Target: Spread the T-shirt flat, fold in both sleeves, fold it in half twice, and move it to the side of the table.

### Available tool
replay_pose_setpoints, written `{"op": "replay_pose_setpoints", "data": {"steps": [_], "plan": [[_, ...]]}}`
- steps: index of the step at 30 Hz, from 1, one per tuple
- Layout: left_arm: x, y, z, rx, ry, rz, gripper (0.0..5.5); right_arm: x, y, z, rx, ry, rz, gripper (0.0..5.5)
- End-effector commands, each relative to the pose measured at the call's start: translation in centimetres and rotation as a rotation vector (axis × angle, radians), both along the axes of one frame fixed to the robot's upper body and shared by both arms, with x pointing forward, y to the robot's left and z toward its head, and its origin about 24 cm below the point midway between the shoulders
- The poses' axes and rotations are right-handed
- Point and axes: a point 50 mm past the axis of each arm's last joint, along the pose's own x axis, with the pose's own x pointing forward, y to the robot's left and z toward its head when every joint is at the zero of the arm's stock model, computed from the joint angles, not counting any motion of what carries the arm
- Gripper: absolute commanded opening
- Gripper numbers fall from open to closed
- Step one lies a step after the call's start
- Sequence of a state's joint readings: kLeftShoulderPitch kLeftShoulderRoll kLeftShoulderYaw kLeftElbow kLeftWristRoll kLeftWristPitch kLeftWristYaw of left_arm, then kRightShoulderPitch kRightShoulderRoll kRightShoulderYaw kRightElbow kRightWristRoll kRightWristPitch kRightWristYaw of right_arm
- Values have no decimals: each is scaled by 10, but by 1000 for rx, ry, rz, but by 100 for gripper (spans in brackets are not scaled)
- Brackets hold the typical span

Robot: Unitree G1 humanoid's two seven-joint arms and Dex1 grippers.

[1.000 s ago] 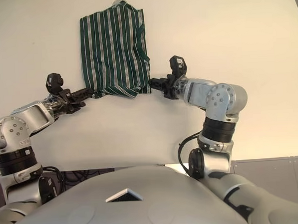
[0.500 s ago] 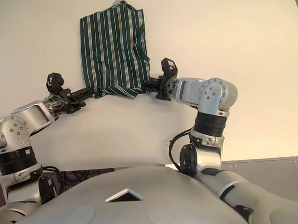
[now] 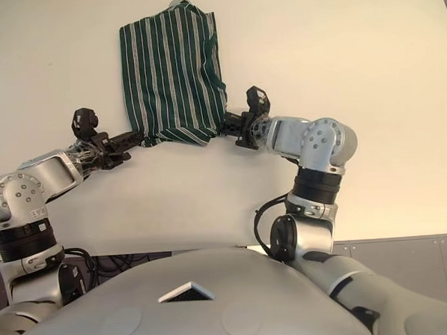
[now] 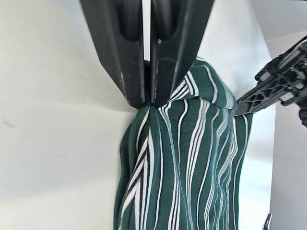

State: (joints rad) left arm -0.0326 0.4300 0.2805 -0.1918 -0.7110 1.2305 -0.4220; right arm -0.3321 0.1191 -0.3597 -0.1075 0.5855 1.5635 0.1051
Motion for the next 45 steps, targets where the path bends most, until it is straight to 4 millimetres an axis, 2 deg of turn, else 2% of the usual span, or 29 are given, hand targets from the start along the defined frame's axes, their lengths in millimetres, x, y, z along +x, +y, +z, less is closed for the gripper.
{"op": "replay_pose_setpoints", "data": {"steps": [1, 5, 8, 11, 13, 15, 18, 20, 25, 28, 34, 38, 45], "plan": [[-11, -2, 8, -44, -12, -9, 0, -3, -4, 16, 87, -69, 51, 2], [-41, -13, 16, -120, 7, -56, 0, -21, -24, 26, 122, -152, 149, 2], [-71, -16, 30, -168, 6, -98, 0, -49, -52, 32, 123, -174, 226, 2], [-100, -14, 41, -205, 30, -141, 0, -79, -83, 49, 158, -176, 320, 2], [-107, -16, 43, -240, 41, -151, 0, -80, -89, 58, 192, -178, 346, 2], [-99, -25, 43, -270, 19, -156, 0, -63, -84, 58, 195, -190, 298, 2], [-66, -37, 45, -262, -27, -176, 0, -28, -70, 57, 178, -203, 209, 2], [-43, -41, 46, -240, -34, -195, 0, -11, -64, 56, 160, -191, 165, 2], [17, -26, 45, -144, -37, -109, 0, 25, -53, 50, 105, -145, 74, 2], [36, -19, 38, -120, -32, -71, 0, 43, -44, 50, 106, -157, 26, 2], [63, -29, 21, -121, -36, -71, 0, 63, -30, 39, 96, -146, -54, 2], [87, -32, 27, -136, -88, -42, 0, 71, -28, 32, 70, -141, -91, 2], [105, -29, 32, -153, -118, 6, 0, 84, -25, 32, 90, -158, -168, 2]]}}
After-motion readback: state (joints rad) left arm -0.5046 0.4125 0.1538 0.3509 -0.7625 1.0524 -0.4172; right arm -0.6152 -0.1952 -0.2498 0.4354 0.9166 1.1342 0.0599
